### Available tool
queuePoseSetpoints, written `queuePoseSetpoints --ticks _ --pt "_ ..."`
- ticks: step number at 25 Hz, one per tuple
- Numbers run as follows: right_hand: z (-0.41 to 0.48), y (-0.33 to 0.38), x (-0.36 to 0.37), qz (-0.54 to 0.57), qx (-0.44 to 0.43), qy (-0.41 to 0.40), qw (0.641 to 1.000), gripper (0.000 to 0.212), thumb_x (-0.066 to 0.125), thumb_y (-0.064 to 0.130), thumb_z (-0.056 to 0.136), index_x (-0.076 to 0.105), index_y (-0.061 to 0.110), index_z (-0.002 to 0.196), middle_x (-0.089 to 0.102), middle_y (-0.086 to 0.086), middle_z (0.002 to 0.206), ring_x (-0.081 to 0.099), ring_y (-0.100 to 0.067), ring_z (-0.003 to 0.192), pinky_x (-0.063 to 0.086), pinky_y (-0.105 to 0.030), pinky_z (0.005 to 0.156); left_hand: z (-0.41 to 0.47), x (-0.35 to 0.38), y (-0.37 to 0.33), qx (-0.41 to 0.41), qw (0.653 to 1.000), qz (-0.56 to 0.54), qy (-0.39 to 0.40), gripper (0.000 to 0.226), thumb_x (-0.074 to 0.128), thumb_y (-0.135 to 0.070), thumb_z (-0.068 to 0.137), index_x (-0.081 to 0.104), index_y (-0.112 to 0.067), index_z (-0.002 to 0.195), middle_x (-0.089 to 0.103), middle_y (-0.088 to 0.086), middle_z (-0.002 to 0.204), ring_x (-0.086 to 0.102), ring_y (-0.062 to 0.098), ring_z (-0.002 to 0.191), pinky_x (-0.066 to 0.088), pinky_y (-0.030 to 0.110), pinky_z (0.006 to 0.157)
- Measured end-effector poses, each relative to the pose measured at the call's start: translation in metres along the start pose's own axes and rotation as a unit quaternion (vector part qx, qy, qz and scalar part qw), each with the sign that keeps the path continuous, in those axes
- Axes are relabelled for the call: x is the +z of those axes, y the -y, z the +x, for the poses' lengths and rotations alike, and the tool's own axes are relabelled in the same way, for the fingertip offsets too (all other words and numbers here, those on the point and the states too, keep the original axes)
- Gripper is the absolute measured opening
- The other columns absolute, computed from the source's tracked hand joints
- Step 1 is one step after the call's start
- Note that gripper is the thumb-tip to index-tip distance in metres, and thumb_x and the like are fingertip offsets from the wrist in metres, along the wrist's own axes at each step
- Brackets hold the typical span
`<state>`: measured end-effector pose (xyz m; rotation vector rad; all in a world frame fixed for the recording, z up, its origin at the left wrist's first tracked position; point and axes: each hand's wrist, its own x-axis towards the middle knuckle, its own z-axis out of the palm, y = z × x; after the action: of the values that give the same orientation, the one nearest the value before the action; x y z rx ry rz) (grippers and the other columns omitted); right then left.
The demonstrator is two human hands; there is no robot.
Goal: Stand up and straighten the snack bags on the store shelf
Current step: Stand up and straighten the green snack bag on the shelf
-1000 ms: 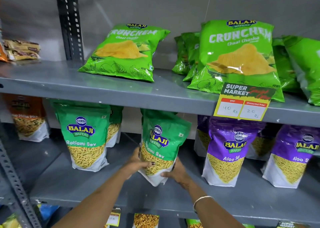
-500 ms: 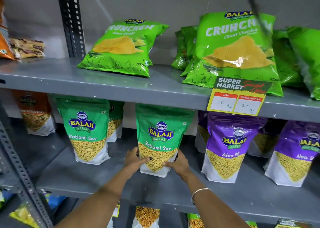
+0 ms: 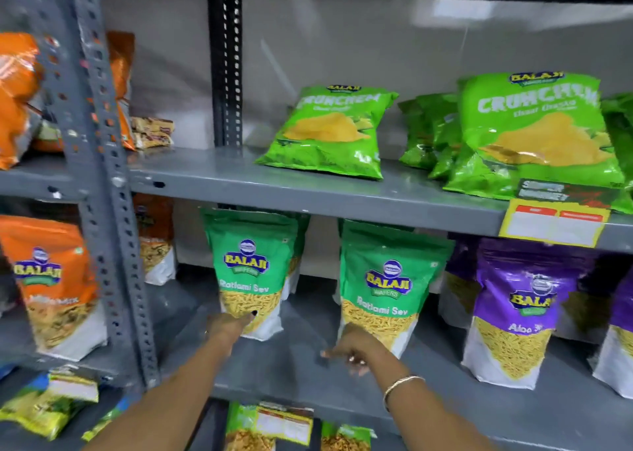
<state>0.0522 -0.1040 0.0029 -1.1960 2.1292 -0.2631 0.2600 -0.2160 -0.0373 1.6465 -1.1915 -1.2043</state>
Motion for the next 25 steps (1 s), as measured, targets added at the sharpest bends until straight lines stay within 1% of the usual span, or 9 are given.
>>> queuePoseSetpoints --ticks 2,4,7,9,13,16,19,21,25 --pt "0.015 0.038 0.028 0.033 -0.045 -0.033 0.998 0.068 0.066 0.037 0.083 0.045 -0.009 0.130 0.052 -0.022 0.135 0.052 -0.031 0.124 0.043 -0.035 0.098 0.028 -0.023 -0.002 0.031 0.999 -0.013 0.014 0.067 0.074 -0.003 0.075 0.039 0.015 0.129 0.048 0.029 0.136 0.048 0.038 0.125 0.040 0.046 0.101" --pt "0.027 0.075 0.053 0.157 -0.089 -0.044 0.983 0.082 0.068 0.028 0.083 0.023 0.002 0.147 0.032 -0.009 0.153 0.035 -0.023 0.139 0.036 -0.027 0.106 0.054 -0.040 -0.005 0.060 0.997 0.014 0.050 0.077 0.074 -0.002 0.075 0.032 0.010 0.138 0.042 0.026 0.143 0.045 0.035 0.129 0.041 0.044 0.101" --pt "0.048 0.108 0.072 0.365 -0.138 -0.056 0.919 0.076 0.070 0.006 0.081 0.026 -0.002 0.143 0.038 -0.015 0.149 0.043 -0.026 0.133 0.041 -0.030 0.104 0.076 -0.043 -0.001 0.085 0.986 0.040 0.138 0.066 0.070 0.001 0.078 0.038 0.006 0.136 0.047 0.021 0.141 0.050 0.018 0.113 0.046 0.030 0.084" --pt "0.056 0.118 0.083 0.429 -0.136 -0.091 0.888 0.066 0.071 -0.001 0.078 0.035 -0.003 0.134 0.050 -0.019 0.139 0.052 -0.022 0.117 0.048 -0.022 0.087 0.080 -0.041 0.003 0.115 0.981 0.070 0.142 0.052 0.071 -0.001 0.077 0.050 0.006 0.124 0.058 0.021 0.130 0.052 0.014 0.100 0.042 0.025 0.078" --pt "0.051 0.120 0.099 0.366 -0.082 -0.199 0.905 0.060 0.076 0.007 0.075 0.045 0.001 0.126 0.059 -0.014 0.130 0.055 -0.027 0.118 0.045 -0.032 0.093 0.078 -0.047 0.011 0.139 0.975 0.083 0.153 0.052 0.076 -0.010 0.074 0.053 0.003 0.118 0.064 0.020 0.121 0.062 0.030 0.109 0.049 0.034 0.088" --pt "0.036 0.113 0.104 0.366 -0.087 -0.214 0.901 0.062 0.077 0.005 0.072 0.047 0.000 0.126 0.059 -0.017 0.130 0.057 -0.030 0.118 0.045 -0.035 0.093 0.065 -0.056 0.016 0.148 0.967 0.108 0.176 0.048 0.076 -0.013 0.075 0.056 0.006 0.114 0.064 0.024 0.120 0.061 0.033 0.110 0.049 0.045 0.095" --pt "0.013 0.106 0.110 0.329 -0.083 -0.225 0.913 0.061 0.077 0.010 0.073 0.049 0.003 0.127 0.061 -0.015 0.128 0.056 -0.020 0.102 0.041 -0.025 0.079 0.045 -0.070 0.021 0.160 0.960 0.156 0.168 0.050 0.076 -0.023 0.074 0.058 0.003 0.113 0.066 0.021 0.119 0.062 0.029 0.109 0.050 0.040 0.092" --pt "0.002 0.101 0.114 0.326 -0.086 -0.218 0.916 0.063 0.078 0.013 0.073 0.049 0.004 0.128 0.061 -0.014 0.128 0.052 -0.017 0.098 0.041 -0.024 0.080 0.032 -0.078 0.024 0.160 0.957 0.176 0.167 0.051 0.076 -0.030 0.073 0.058 -0.002 0.112 0.066 0.016 0.119 0.061 0.030 0.110 0.048 0.043 0.095" --pt "-0.016 0.097 0.118 0.342 -0.095 -0.211 0.911 0.066 0.079 0.013 0.072 0.047 0.005 0.130 0.060 -0.013 0.131 0.057 -0.028 0.116 0.046 -0.031 0.093 0.015 -0.088 0.028 0.156 0.951 0.217 0.152 0.056 0.077 -0.041 0.070 0.060 -0.007 0.110 0.067 0.013 0.118 0.060 0.030 0.112 0.042 0.048 0.102"
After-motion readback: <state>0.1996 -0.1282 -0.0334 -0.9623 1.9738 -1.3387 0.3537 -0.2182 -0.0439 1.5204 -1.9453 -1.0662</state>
